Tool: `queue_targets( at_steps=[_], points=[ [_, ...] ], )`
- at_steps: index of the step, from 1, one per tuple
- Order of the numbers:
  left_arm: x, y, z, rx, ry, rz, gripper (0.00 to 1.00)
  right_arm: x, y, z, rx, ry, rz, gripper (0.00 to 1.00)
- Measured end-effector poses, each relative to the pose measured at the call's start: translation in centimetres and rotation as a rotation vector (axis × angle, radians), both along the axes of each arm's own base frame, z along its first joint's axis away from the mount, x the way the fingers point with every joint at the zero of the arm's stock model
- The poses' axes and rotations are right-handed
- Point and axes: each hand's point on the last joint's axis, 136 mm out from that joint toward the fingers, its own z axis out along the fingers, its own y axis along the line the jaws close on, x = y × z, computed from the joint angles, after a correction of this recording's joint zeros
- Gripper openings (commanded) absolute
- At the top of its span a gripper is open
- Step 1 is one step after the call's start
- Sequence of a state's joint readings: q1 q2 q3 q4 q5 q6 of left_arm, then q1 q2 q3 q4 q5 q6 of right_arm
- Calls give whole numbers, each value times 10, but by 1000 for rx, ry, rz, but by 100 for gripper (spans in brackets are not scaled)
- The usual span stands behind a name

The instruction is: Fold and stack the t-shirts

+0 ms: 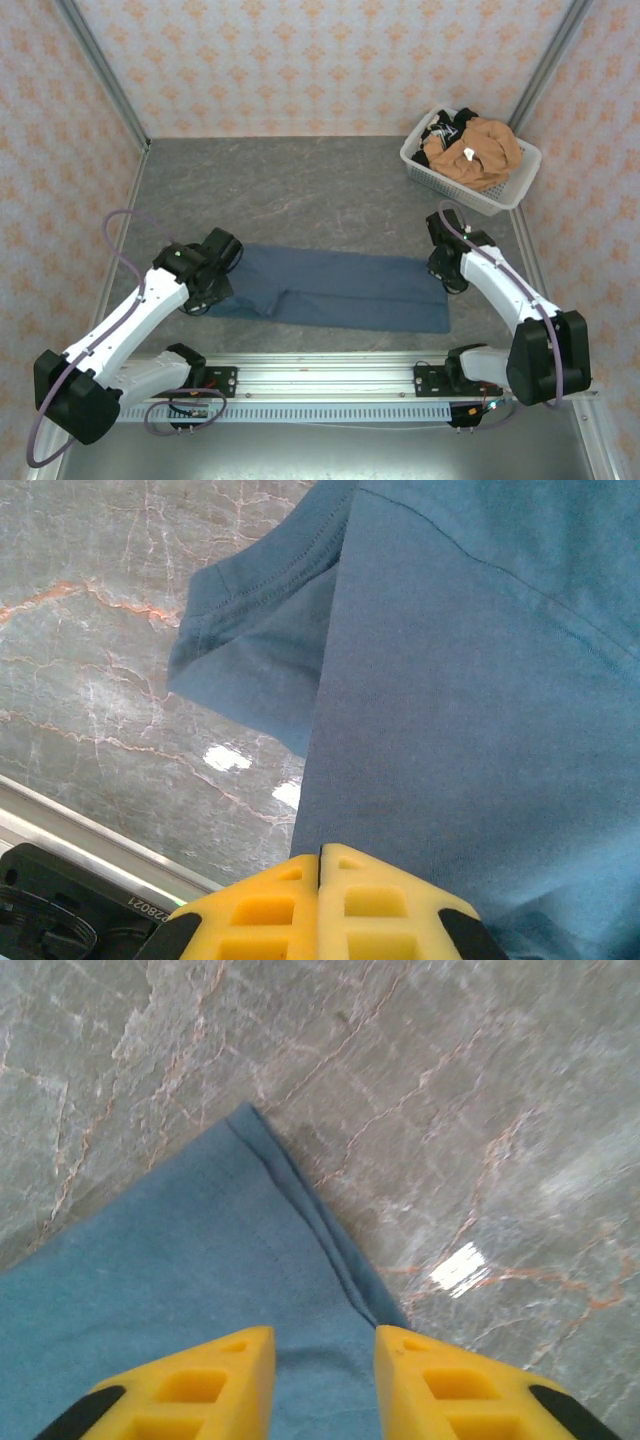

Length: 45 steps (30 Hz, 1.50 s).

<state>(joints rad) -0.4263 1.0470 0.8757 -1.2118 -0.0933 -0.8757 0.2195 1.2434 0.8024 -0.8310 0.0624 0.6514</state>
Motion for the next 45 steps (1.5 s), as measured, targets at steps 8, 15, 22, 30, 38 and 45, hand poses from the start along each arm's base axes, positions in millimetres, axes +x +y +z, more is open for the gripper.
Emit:
queue_targets(
  at_steps=[8,15,22,30,38,45],
  points=[
    [-6,-6,-8,-17,20,-8,0,-9,12,-40,33,127,-10,26],
    [-12,-31,-9,-49,12,-74,0,-14,12,-59,17,210,-24,26],
    [-4,-40,-1,-76,-17,-63,0,-7,13,-58,17,211,-24,28],
    [8,-56,-1,-108,-37,-80,0,0,14,-50,14,198,-15,29],
    [16,-83,-1,-160,-73,-152,0,2,14,-44,7,201,2,29],
    [19,-76,0,-112,-95,-159,0,4,15,-42,9,200,10,29]
  ],
)
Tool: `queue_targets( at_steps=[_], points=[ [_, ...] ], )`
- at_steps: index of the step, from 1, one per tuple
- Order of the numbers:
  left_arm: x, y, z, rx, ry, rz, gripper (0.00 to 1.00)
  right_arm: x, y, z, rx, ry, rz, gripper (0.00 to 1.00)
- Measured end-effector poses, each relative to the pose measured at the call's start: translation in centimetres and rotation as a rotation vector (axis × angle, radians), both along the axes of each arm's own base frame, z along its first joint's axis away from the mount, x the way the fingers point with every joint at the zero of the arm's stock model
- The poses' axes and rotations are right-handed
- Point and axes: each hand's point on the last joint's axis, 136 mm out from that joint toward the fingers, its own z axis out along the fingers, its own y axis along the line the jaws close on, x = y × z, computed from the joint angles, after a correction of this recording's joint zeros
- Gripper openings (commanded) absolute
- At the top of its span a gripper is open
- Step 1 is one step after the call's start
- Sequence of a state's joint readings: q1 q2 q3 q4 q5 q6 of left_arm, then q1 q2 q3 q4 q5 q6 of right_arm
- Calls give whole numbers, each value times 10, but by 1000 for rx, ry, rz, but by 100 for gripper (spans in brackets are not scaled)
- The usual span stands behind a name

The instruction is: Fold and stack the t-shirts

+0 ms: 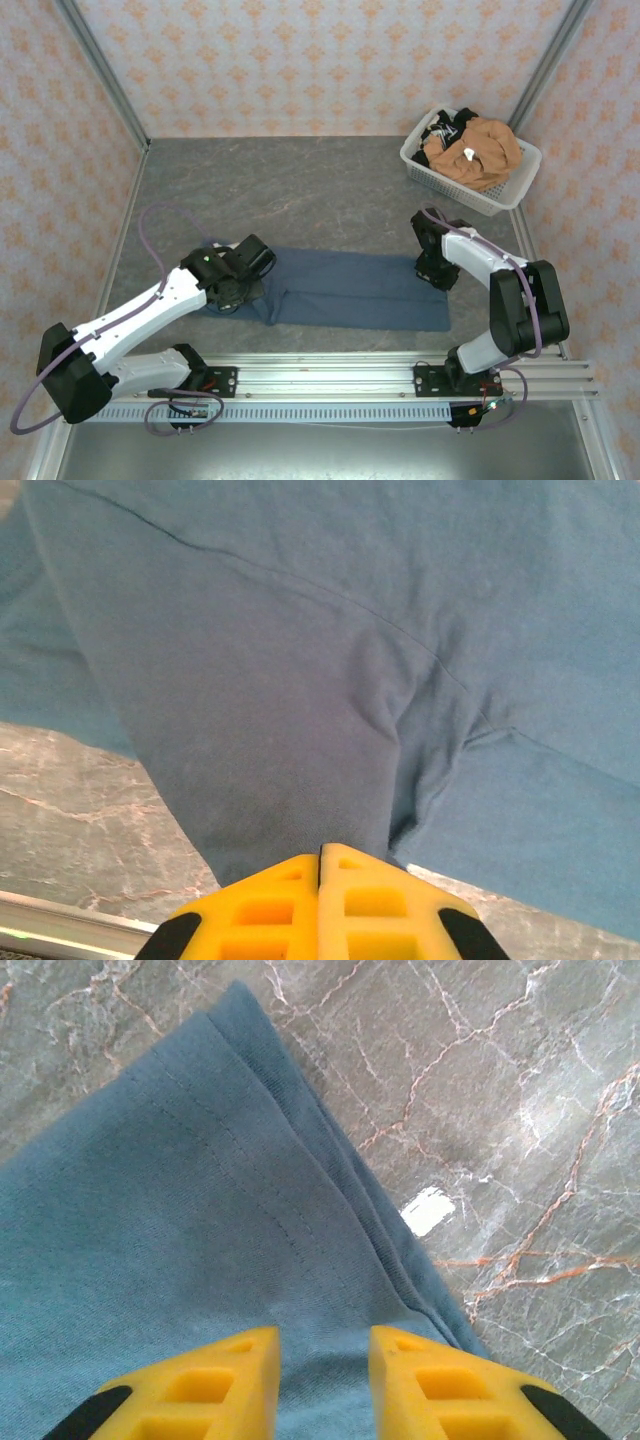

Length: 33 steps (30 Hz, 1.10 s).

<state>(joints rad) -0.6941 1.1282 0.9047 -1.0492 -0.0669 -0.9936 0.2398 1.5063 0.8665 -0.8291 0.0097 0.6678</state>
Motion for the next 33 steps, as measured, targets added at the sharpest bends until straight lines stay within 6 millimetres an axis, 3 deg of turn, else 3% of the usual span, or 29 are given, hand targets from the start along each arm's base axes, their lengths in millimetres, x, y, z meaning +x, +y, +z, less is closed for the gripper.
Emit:
queue_targets(
  at_steps=[12,23,33],
  points=[
    [16,53,7,248,-51,20,0,0,5,-4,28,-3,4,28],
    [42,69,31,326,-224,18,0,-6,2,-19,11,44,-20,24],
    [37,103,-3,340,-235,169,0,-5,2,-20,8,38,-29,23]
  ],
)
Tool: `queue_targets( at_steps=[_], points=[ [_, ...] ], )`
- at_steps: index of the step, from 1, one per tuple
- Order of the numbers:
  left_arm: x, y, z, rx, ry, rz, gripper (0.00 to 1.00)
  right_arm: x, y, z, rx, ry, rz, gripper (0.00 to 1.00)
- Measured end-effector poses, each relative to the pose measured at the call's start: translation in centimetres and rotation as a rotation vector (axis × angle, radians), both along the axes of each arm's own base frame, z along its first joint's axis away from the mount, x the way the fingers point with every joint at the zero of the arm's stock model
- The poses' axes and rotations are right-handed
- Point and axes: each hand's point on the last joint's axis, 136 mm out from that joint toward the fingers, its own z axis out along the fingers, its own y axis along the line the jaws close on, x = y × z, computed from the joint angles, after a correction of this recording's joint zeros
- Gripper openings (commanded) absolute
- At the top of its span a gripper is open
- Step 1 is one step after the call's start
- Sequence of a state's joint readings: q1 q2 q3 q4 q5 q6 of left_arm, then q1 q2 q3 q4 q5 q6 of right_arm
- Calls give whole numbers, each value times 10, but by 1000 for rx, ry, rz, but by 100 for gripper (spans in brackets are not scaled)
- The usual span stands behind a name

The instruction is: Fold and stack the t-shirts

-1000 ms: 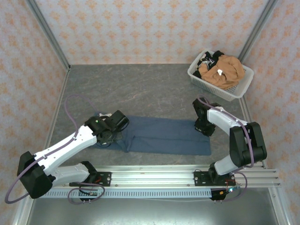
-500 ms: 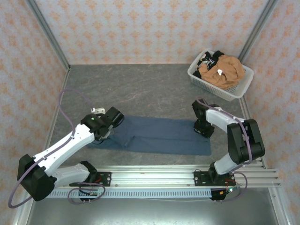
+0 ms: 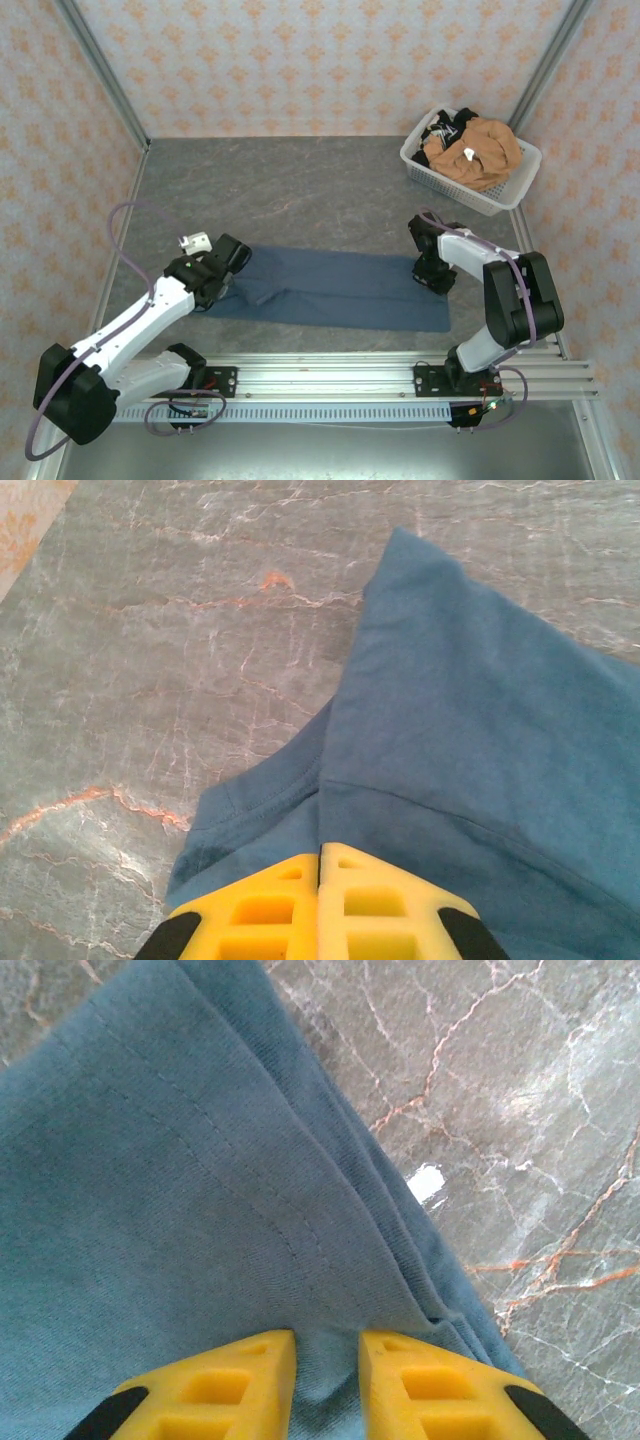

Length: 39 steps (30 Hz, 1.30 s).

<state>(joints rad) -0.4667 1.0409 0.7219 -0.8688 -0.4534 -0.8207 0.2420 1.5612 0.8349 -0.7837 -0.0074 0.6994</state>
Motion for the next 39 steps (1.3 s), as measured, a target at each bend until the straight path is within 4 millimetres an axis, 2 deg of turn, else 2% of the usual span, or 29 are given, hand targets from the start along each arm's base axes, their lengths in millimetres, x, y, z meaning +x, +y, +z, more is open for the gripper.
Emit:
queue_targets(
  at_steps=[10,17,19,20,21,23,26,29,33,35,39],
  points=[
    [16,3,-2,-52,-80,83,0,0,0,0,-1,-10,-2,23],
    [20,13,-20,-35,-29,159,2,0,-1,0,1,-19,-7,24],
    [18,18,-27,-26,-3,195,21,-1,-1,1,2,-24,-7,24],
    [17,21,-30,-24,9,215,36,-1,-1,1,3,-27,-7,25],
    [16,23,-32,-20,25,231,44,-1,-1,1,3,-29,-7,26],
    [16,27,-31,-27,36,262,46,-2,-1,3,5,-35,-7,26],
    [22,30,-20,-56,23,295,48,-1,-1,7,8,-50,-6,27],
    [28,23,-7,-113,-4,292,47,1,0,17,16,-79,-2,28],
    [27,5,1,-255,-28,269,36,9,2,31,32,-130,17,28],
    [23,-7,-4,-335,-12,267,27,13,5,36,45,-149,29,27],
    [4,-28,-31,-453,88,287,22,15,8,37,63,-155,55,27]
  ],
)
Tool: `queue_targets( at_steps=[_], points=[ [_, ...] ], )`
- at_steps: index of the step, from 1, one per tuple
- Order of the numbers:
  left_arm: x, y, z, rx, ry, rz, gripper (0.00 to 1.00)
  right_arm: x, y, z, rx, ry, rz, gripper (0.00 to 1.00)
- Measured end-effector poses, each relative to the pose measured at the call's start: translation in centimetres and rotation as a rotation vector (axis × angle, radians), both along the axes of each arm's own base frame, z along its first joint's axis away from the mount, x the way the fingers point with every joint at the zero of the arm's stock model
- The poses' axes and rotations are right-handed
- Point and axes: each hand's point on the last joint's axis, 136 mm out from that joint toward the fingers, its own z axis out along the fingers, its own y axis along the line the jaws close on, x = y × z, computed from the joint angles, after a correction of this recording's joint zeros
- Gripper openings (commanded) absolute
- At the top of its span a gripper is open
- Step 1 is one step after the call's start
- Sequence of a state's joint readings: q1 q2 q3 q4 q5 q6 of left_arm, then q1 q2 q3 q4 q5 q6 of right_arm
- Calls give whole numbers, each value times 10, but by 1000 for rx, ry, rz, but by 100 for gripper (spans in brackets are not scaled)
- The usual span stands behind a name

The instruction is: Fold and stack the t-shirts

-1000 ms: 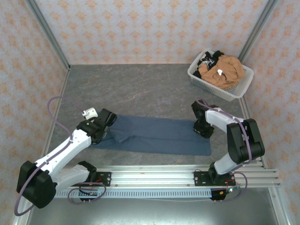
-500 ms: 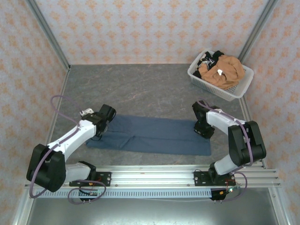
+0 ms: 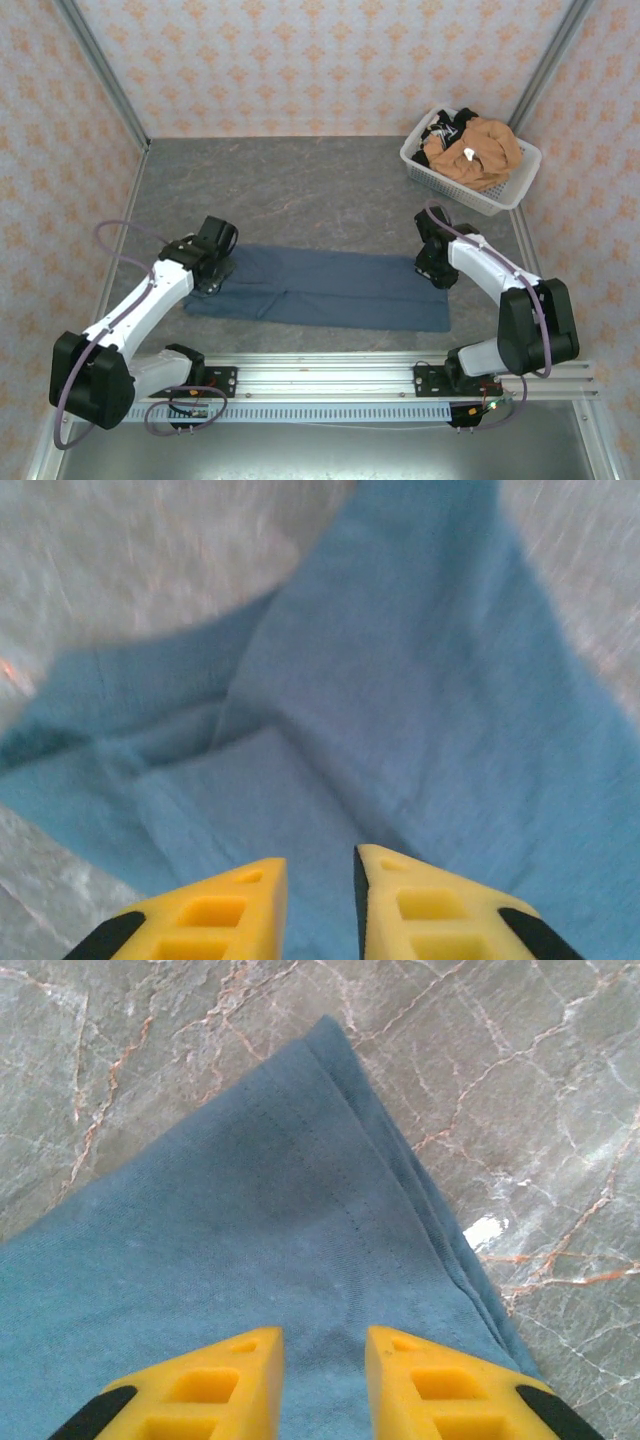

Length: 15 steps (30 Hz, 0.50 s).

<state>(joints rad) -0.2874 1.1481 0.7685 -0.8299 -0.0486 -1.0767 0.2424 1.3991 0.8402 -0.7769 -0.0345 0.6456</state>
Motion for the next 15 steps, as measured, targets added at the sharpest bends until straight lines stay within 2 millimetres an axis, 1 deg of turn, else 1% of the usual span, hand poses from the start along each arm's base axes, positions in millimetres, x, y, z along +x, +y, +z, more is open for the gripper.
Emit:
queue_targets(
  at_steps=[2,5,6,10,13,15],
  points=[
    [-8,-13,-12,-53,43,-6,21,1,1,0,3,-1,13,26],
    [-8,-29,-24,-113,79,0,18,3,2,1,4,-4,30,25],
    [-7,-31,-29,-123,92,10,18,4,2,1,3,-4,34,25],
    [-4,-35,-51,-121,157,41,14,6,0,-3,-2,12,40,24],
    [-2,-30,-67,-104,218,71,13,5,-4,-9,-11,41,31,23],
    [6,-27,-69,-99,236,86,13,5,-8,-13,-15,59,23,23]
  ],
)
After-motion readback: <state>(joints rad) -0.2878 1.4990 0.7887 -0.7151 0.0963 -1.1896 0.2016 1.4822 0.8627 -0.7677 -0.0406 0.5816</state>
